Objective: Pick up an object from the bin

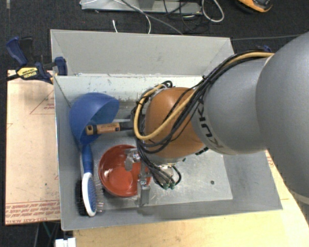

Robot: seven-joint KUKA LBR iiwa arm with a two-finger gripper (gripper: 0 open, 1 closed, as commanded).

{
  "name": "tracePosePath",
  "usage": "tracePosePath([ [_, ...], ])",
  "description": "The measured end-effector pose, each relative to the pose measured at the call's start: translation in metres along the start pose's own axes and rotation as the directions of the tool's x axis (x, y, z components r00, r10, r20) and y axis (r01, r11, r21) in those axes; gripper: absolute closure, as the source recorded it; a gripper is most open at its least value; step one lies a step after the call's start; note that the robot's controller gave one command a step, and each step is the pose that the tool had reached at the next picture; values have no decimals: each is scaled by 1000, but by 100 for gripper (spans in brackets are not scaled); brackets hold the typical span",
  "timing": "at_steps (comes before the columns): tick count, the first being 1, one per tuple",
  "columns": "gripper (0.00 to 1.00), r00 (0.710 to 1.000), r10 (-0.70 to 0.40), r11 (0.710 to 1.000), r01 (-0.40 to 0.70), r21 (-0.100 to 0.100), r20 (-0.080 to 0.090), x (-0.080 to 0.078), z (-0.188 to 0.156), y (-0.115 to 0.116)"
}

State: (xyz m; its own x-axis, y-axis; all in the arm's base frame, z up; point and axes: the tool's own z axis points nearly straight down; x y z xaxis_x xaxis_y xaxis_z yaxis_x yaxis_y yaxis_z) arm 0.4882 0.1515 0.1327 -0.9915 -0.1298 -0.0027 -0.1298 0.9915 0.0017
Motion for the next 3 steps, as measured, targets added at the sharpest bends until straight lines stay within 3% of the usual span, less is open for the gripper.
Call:
tracePosePath([
  [1, 100, 1000, 4, 1000, -4, -2, -3, -13, 17, 34],
  [2, 100, 1000, 5, 1000, -5, -2, -3, -13, 17, 34],
  [3, 100, 1000, 3, 1000, -2, 1, -15, -8, -5, 34],
])
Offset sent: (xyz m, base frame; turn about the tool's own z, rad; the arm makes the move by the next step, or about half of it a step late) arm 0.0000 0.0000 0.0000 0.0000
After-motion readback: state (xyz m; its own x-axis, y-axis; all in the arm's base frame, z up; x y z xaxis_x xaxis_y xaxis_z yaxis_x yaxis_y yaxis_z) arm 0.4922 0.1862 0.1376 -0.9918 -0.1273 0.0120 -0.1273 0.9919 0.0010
